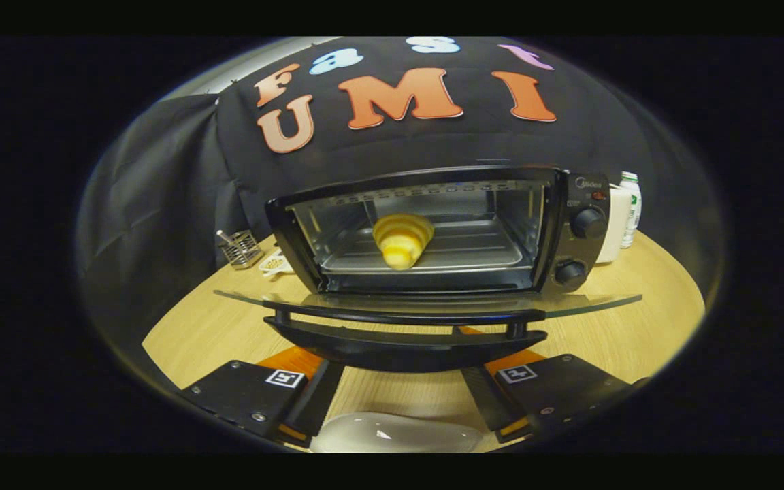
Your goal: Open the toaster oven, put the food inside, and close the toaster oven door.
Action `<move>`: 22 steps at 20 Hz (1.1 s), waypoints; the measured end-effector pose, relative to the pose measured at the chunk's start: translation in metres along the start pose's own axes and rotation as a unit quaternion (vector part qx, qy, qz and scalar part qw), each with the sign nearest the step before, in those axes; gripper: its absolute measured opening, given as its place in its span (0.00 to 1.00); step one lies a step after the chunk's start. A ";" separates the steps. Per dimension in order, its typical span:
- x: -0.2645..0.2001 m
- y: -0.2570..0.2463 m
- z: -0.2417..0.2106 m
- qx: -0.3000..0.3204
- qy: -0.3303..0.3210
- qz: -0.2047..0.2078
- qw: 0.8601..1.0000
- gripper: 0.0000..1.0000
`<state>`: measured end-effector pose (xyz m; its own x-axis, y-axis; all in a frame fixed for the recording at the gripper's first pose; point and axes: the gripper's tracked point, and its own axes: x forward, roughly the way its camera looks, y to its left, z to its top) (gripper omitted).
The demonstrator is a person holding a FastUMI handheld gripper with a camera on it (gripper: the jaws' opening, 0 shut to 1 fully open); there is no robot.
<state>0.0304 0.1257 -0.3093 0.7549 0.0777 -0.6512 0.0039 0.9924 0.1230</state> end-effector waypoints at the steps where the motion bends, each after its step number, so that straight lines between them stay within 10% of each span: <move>1: 0.003 -0.005 0.008 0.000 -0.006 -0.011 1.000 0.88; 22: -0.003 -0.015 0.099 -0.033 -0.095 -0.061 0.993 0.88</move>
<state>0.0932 0.1012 -0.2354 0.8612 -0.0557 -0.5051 0.0640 0.9979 -0.0009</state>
